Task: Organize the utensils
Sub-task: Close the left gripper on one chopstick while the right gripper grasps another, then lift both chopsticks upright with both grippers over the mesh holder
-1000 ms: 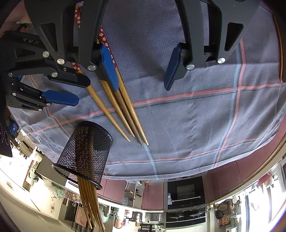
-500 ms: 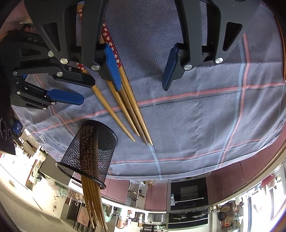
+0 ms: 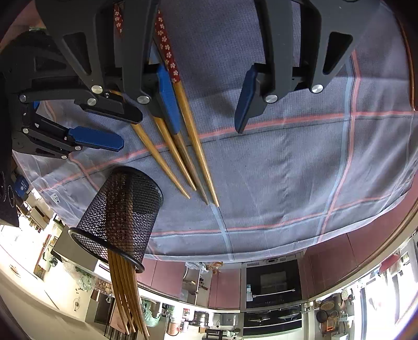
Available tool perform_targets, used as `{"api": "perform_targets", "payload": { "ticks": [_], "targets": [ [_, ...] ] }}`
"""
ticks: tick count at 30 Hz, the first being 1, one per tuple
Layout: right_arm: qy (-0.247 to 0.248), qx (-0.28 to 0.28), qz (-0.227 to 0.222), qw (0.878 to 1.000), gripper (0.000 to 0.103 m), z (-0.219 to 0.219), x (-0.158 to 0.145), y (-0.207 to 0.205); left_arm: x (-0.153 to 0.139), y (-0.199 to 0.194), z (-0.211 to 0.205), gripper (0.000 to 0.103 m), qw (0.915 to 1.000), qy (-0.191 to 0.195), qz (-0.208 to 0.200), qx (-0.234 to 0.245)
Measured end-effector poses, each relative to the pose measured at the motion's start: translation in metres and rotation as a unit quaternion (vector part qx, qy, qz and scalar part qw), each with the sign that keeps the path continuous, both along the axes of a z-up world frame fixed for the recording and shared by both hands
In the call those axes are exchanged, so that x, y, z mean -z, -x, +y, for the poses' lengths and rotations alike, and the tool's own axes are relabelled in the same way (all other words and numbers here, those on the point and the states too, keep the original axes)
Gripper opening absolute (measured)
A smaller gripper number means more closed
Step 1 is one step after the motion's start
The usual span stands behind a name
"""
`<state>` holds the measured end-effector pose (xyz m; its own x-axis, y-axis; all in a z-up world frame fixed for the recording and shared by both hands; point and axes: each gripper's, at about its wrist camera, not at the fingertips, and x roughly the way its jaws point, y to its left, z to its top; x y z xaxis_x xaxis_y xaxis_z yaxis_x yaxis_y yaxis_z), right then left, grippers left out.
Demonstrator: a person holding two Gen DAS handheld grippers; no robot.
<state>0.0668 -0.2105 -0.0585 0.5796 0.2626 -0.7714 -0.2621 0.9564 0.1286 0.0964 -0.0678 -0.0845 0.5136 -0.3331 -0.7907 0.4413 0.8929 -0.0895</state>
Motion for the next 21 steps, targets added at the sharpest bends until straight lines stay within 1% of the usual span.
{"api": "perform_targets", "payload": {
  "ticks": [1,4,6,7,8,9,10,13,16,19,21],
  "targets": [
    [0.003,0.0,-0.001,1.0,0.034,0.001,0.0,-0.001,0.001,-0.003,-0.002,0.04,1.0,0.0,0.002,0.002],
    [0.006,0.003,-0.002,1.0,0.028,0.001,0.0,-0.005,0.004,-0.01,-0.006,0.033,1.0,-0.004,0.006,0.002],
    [0.003,0.005,-0.001,1.0,0.022,0.0,0.0,-0.006,0.004,-0.011,-0.008,0.029,1.0,-0.004,0.005,0.001],
    [0.001,0.005,0.0,1.0,0.02,-0.002,0.0,-0.006,0.004,-0.012,-0.008,0.024,1.0,-0.002,0.006,-0.001],
    [-0.005,0.005,0.001,1.0,0.013,-0.004,0.0,-0.007,0.004,-0.012,-0.008,0.018,1.0,0.0,0.007,-0.003],
    [-0.012,0.006,0.004,1.0,0.01,-0.006,0.0,-0.007,0.004,-0.012,-0.008,0.015,1.0,0.002,0.008,-0.004],
    [-0.017,0.007,0.005,1.0,0.01,-0.008,0.001,-0.007,0.004,-0.011,-0.008,0.011,0.9999,0.007,0.01,-0.005],
    [-0.032,0.011,0.008,0.999,0.006,-0.013,0.001,-0.006,0.004,-0.01,-0.005,0.008,0.9997,0.018,0.011,-0.015],
    [-0.043,0.016,0.001,0.999,0.006,-0.018,-0.004,-0.001,0.0,-0.006,0.001,0.007,0.9993,0.028,0.009,-0.021],
    [-0.057,0.013,-0.009,0.998,0.006,-0.023,-0.01,0.006,-0.005,0.0,0.007,0.007,0.9992,0.036,0.008,-0.014],
    [-0.067,-0.001,-0.013,0.998,0.006,-0.022,-0.015,0.009,-0.007,0.008,0.008,0.007,0.9993,0.037,0.006,-0.004]
  ]
}}
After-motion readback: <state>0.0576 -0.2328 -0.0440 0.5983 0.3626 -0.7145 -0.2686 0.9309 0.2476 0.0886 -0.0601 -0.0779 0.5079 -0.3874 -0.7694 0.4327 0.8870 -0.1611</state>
